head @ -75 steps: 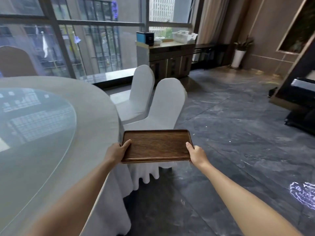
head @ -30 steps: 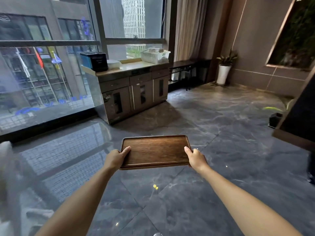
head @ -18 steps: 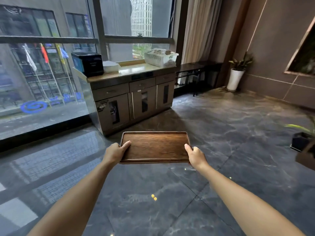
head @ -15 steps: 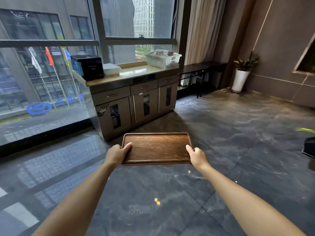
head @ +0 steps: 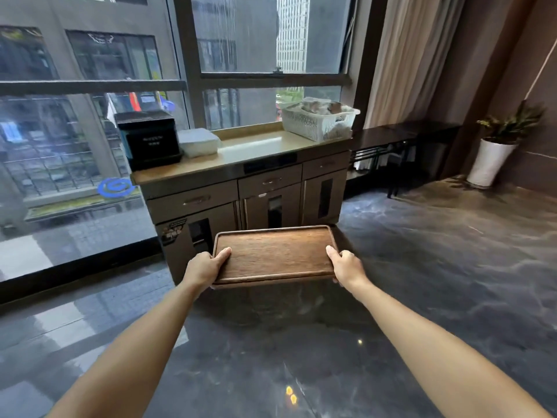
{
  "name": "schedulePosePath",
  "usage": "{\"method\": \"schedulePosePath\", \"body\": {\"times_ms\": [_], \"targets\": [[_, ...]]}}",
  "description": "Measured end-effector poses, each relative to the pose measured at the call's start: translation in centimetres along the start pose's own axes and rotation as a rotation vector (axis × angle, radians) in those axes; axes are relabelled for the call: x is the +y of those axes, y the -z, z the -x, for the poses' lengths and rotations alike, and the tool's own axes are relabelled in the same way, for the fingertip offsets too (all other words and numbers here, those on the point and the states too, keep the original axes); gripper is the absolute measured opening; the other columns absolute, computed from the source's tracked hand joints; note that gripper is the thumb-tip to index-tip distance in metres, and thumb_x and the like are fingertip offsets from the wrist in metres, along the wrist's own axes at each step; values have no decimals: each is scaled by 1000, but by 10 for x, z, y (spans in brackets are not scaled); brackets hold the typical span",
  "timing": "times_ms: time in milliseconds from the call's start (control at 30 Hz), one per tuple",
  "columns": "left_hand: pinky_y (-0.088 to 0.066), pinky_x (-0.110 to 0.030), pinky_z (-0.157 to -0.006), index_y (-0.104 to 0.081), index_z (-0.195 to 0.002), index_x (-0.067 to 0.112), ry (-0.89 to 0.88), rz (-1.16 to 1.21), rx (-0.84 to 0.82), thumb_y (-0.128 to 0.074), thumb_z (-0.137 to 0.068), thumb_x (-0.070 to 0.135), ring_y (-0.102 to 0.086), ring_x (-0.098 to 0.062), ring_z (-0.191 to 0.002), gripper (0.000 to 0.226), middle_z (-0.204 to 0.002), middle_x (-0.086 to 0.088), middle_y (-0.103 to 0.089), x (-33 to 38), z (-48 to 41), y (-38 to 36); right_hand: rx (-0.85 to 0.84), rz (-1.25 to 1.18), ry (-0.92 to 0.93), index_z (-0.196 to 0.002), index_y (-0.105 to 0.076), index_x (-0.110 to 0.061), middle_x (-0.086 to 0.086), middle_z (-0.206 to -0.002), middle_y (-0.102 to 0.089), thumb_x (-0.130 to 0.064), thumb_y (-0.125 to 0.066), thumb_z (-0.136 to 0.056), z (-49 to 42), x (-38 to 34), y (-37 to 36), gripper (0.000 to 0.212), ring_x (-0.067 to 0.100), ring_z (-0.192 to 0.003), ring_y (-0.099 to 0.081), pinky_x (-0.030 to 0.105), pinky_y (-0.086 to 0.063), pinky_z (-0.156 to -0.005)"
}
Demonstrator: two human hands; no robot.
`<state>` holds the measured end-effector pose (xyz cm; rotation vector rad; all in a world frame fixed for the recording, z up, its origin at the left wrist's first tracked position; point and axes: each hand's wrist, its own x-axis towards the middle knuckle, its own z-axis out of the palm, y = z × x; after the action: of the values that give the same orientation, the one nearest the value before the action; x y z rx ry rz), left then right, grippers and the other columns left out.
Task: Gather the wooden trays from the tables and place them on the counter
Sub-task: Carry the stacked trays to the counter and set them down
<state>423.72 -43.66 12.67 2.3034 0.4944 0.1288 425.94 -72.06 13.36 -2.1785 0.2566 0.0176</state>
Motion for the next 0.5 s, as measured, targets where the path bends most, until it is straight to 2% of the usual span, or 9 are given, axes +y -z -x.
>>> {"method": "schedulePosePath", "body": {"times_ms": [67,167,333,400,500], "targets": [[-35,-34,-60,-46,-52,11,20,3,14,-49,-87,51,-51,-29,-72,53,-68,-11,-56,16,-52,-10,-20,4,8,-93,-59,-2,9,-73,-59,-44,-41,-92,-58,-11,-10,46,28,-61,-61,36,-48,-56],[-34,-34,-59,-46,-51,11,39,-9,22,-49,-87,51,-50,-27,-68,54,-61,-7,-53,31,-134,-32,-42,21,-1,-85,-55,-7,1,-61,-53,-45,-40,-92,-144,-18,-32,41,19,-48,-57,30,-44,-47],[-34,-32,-53,-47,-52,10,36,-54,-10,-47,-87,53,-51,-24,-62,55,-55,-2,-51,62,-283,-69,-84,34,-22,-86,-53,-9,2,-69,-54,-46,-37,-93,-295,-43,-66,41,16,-49,-56,25,-41,-40],[-36,-34,-58,-47,-53,10,38,-46,-11,-47,-87,53,-53,-26,-65,55,-60,-6,-56,82,-346,-77,-88,34,-29,-88,-54,-7,4,-72,-56,-46,-37,-93,-358,-63,-74,43,16,-49,-55,25,-41,-40],[-38,-33,-69,-46,-56,13,42,-49,-14,-47,-86,54,-54,-29,-78,51,-79,-10,-59,115,-434,-86,-99,23,-40,-97,-57,-4,7,-78,-59,-46,-36,-93,-446,-90,-81,48,16,-51,-55,25,-41,-43]]}}
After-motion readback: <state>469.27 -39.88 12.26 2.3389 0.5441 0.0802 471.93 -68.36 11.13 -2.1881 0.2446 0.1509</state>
